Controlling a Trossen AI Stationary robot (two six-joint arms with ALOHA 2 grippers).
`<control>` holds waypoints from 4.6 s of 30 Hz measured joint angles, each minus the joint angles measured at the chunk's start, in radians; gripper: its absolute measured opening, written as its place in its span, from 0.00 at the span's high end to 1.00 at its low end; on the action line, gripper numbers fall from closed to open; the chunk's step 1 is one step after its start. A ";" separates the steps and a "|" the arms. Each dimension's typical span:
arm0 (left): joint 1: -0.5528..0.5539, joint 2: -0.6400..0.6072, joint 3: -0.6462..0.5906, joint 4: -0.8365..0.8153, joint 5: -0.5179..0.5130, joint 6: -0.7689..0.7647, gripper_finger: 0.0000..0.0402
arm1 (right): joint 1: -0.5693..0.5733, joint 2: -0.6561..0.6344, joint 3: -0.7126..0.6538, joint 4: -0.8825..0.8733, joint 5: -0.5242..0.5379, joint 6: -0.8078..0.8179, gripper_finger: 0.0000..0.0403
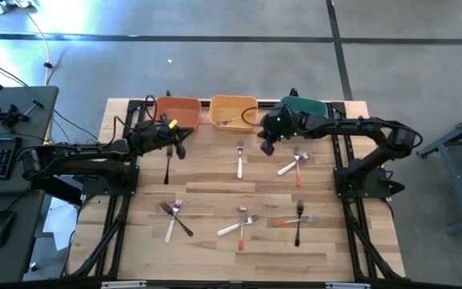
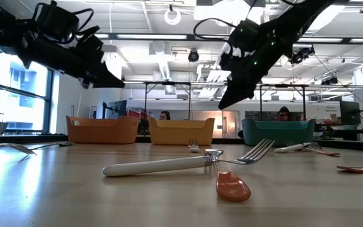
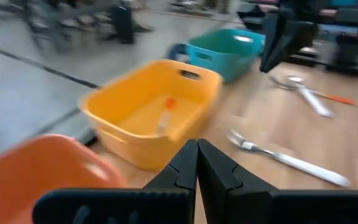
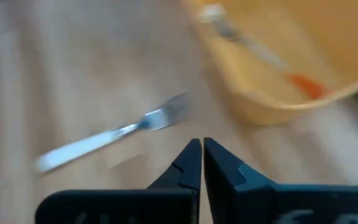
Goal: Sort silverware by color (type)
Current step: Put the white fork into the orange bin
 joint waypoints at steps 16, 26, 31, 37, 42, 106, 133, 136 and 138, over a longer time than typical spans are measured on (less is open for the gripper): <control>-0.263 0.000 0.000 -0.220 -0.018 -0.026 1.00 | 0.302 -0.022 -0.023 -0.523 0.056 0.103 0.98; -0.314 0.000 0.000 -0.221 -0.032 -0.069 1.00 | 0.299 0.005 -0.022 -0.697 0.249 -0.076 0.65; -0.328 0.000 0.000 -0.221 -0.055 -0.078 1.00 | 0.271 0.050 -0.022 -0.636 0.242 -0.156 0.57; -0.328 0.000 0.000 -0.221 -0.055 -0.089 1.00 | 0.239 0.129 -0.022 -0.630 0.226 -0.201 0.58; -0.328 0.000 0.000 -0.221 -0.055 -0.088 1.00 | 0.221 0.163 -0.016 -0.626 0.209 -0.202 0.65; -0.430 0.694 0.505 0.417 0.130 0.000 0.56 | 0.480 -0.213 -0.356 0.957 0.178 -0.039 0.98; -0.407 0.626 0.590 0.066 0.059 0.159 0.96 | 0.479 -0.213 -0.356 0.959 0.273 -0.025 0.71; -0.395 0.545 0.591 -0.107 -0.035 0.168 0.96 | 0.479 -0.213 -0.355 0.955 0.298 -0.045 0.68; -0.383 0.489 0.590 -0.239 -0.105 0.192 0.96 | 0.479 -0.213 -0.356 0.952 0.310 -0.053 0.67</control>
